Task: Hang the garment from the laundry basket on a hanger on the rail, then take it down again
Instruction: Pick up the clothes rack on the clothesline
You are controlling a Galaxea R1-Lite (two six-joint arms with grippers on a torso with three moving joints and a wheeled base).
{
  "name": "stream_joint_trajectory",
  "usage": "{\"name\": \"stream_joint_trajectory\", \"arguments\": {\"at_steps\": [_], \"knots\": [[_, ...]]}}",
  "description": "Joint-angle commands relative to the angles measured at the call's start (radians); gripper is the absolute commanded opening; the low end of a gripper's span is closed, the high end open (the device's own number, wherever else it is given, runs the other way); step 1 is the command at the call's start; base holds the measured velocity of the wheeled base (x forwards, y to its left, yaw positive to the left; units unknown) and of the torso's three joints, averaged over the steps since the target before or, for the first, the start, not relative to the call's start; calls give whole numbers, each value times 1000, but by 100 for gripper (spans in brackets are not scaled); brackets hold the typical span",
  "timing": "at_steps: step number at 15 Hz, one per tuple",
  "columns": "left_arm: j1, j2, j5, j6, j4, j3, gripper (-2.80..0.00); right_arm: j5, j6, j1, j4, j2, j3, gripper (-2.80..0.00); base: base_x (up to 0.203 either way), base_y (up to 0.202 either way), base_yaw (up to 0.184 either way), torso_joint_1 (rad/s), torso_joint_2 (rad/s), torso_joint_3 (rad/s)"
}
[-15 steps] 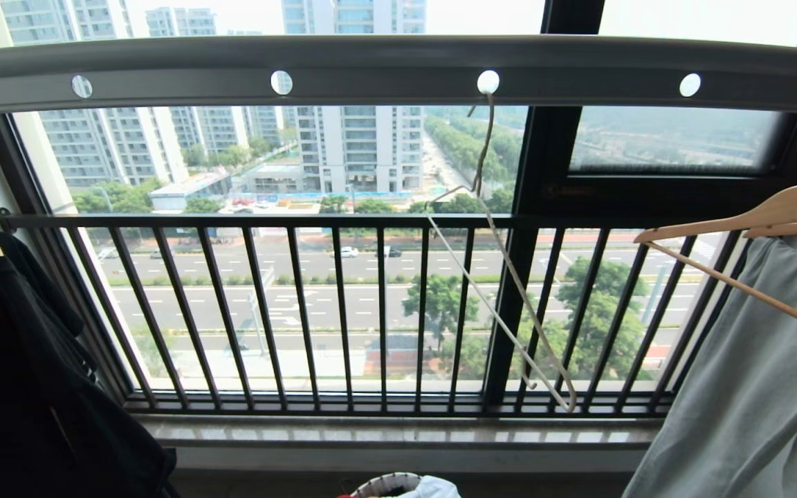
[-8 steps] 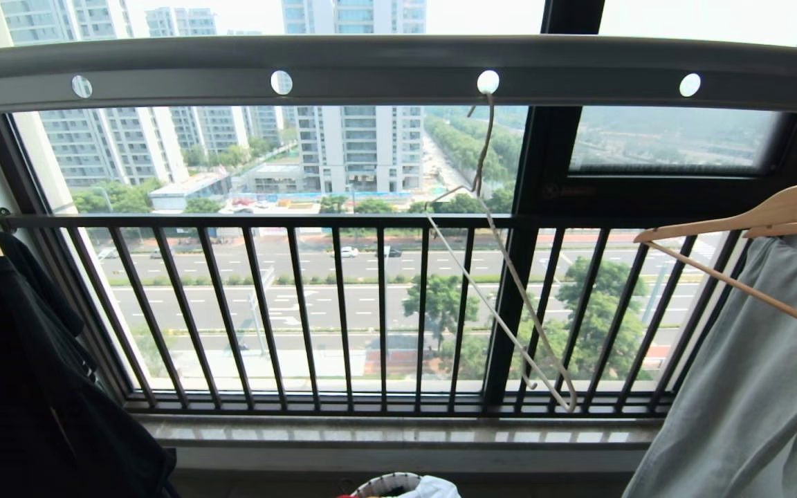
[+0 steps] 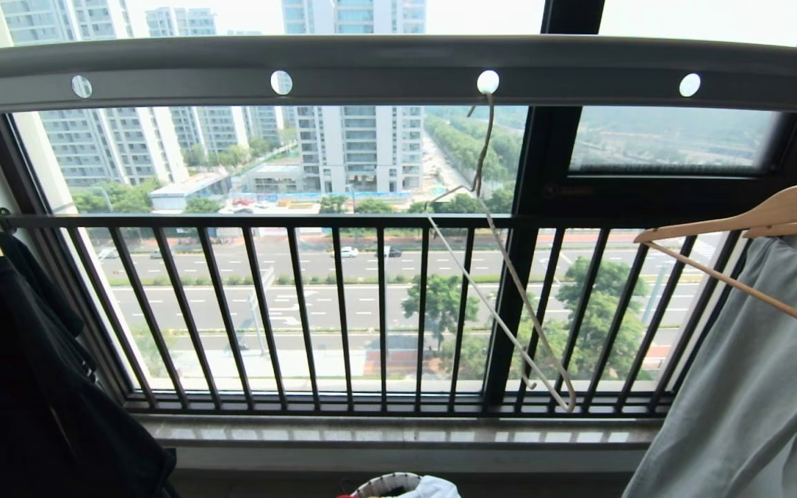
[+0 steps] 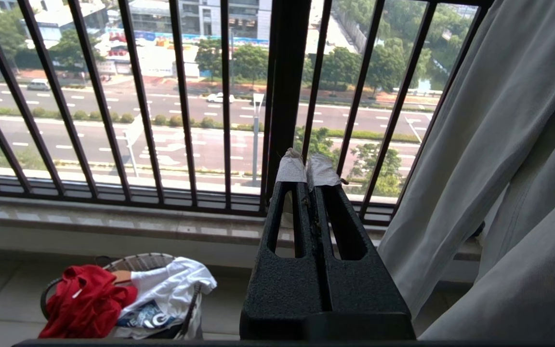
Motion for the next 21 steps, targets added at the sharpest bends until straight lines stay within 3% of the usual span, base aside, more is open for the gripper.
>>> {"name": "stream_joint_trajectory", "arguments": {"at_steps": [1, 7, 14, 18, 21], "knots": [[0, 0, 0, 0, 0, 0, -280, -3, -2, 0, 20, 6, -70, -280, 0, 0, 0, 0, 0, 0], [0, 0, 0, 0, 0, 0, -280, 50, 0, 0, 115, 304, -382, -280, 0, 0, 0, 0, 0, 0], [0, 0, 0, 0, 0, 0, -280, 193, 27, 0, 134, 666, -673, -280, 0, 0, 0, 0, 0, 0], [0, 0, 0, 0, 0, 0, -280, 318, 98, 5, 268, 816, -821, -280, 0, 0, 0, 0, 0, 0], [0, 0, 0, 0, 0, 0, -280, 328, 158, 112, 282, 898, -885, -280, 0, 0, 0, 0, 0, 0]]}}
